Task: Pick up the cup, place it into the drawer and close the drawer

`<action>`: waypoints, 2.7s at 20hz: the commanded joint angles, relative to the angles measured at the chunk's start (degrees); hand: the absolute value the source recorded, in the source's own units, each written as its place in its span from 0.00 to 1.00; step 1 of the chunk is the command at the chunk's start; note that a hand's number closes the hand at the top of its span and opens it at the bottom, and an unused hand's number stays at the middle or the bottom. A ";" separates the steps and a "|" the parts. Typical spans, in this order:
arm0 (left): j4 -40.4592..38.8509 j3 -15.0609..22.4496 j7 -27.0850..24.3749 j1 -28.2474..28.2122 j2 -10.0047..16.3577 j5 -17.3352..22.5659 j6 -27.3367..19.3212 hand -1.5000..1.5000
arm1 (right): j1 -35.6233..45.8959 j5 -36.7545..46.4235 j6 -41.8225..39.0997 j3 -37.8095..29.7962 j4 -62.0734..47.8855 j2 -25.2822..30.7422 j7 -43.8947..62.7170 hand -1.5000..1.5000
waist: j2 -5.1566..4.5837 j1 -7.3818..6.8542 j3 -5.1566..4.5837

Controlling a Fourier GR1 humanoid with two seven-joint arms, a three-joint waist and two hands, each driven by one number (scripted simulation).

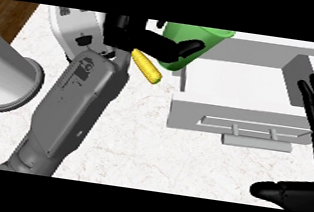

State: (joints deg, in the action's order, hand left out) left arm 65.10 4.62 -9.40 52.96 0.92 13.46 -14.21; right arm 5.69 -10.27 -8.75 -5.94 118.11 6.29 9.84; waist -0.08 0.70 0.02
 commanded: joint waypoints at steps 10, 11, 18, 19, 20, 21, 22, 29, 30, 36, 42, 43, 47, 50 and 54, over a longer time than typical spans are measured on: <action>-25.12 1.13 -6.18 15.71 -0.92 3.94 -4.11 1.00 | -2.83 2.69 -0.19 2.29 -1.51 -2.12 -4.13 0.00 | -0.31 0.80 0.02; -25.35 4.76 -6.54 16.81 -0.92 8.01 -7.46 1.00 | -1.43 0.44 -1.99 0.27 -2.56 0.00 -3.72 0.00 | -0.30 1.23 0.03; -34.02 13.65 -11.18 17.95 -0.92 15.50 -9.42 1.00 | -0.84 -1.73 -3.40 -1.44 -3.01 1.19 -4.04 0.00 | -0.57 2.69 0.05; -35.44 13.61 -10.96 19.61 -0.92 15.85 -8.01 1.00 | 1.44 1.34 -1.56 0.99 -5.40 -0.85 -5.31 0.00 | -0.66 2.35 0.04; -37.62 14.08 -12.22 19.17 -0.92 15.74 -7.28 1.00 | 1.15 0.59 -1.89 0.49 -4.12 -0.06 -4.02 0.00 | -0.75 2.72 0.04; -36.58 15.82 -13.14 17.65 -0.92 16.99 -8.74 1.00 | 0.46 -0.01 -1.23 1.63 -1.02 -0.59 -1.18 0.00 | -0.53 2.62 0.01; -37.43 16.41 -8.93 21.76 -0.92 17.09 -9.18 1.00 | 1.24 -2.35 -2.91 -1.94 -3.59 1.27 -3.41 0.00 | -0.59 2.81 0.05; -40.18 23.50 -12.17 21.07 -0.92 21.04 -11.70 1.00 | -1.55 1.08 -2.86 3.28 -1.43 -1.45 -4.95 0.00 | -1.07 5.26 0.08; -42.92 22.67 -10.41 23.64 -0.92 20.50 -8.89 1.00 | 2.42 -1.18 -1.91 0.67 -3.63 -0.04 -1.58 0.00 | -1.13 4.26 0.06; -42.62 30.34 -6.55 24.49 -0.92 20.63 -15.91 0.00 | 3.43 -0.71 -2.14 1.82 -3.04 -0.60 -2.82 0.00 | -1.43 6.43 0.13; -41.05 30.15 -11.81 21.41 -0.92 24.42 -14.05 0.00 | 4.44 -1.57 -2.25 1.97 -4.69 -1.36 -3.51 0.00 | -1.55 5.56 0.07; -41.46 29.33 -10.81 23.21 -0.92 25.42 -12.65 0.00 | 5.05 0.50 -0.66 3.53 -5.22 -3.06 -4.25 0.00 | -1.64 5.51 0.06; -38.28 27.72 -15.27 21.99 -0.92 29.11 -11.18 0.00 | 3.30 -5.66 -3.72 0.79 -3.66 -0.85 -2.07 0.00 | -1.16 4.65 0.05; -35.10 26.83 -17.18 21.52 -0.92 31.06 -10.89 0.00 | 3.82 -8.01 -3.07 -0.37 -3.30 -0.51 0.56 0.00 | -0.57 2.65 0.01; -36.52 23.21 -19.49 21.20 -0.92 33.15 -7.48 0.00 | 4.31 -9.72 -4.62 -2.33 -4.48 0.95 -0.57 0.00 | -0.49 1.38 0.02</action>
State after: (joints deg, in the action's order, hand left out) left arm 28.64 30.38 -27.07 74.65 0.00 44.39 -24.06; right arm 8.81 -18.77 -12.86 -6.80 115.58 6.54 9.76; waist -0.72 3.51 0.04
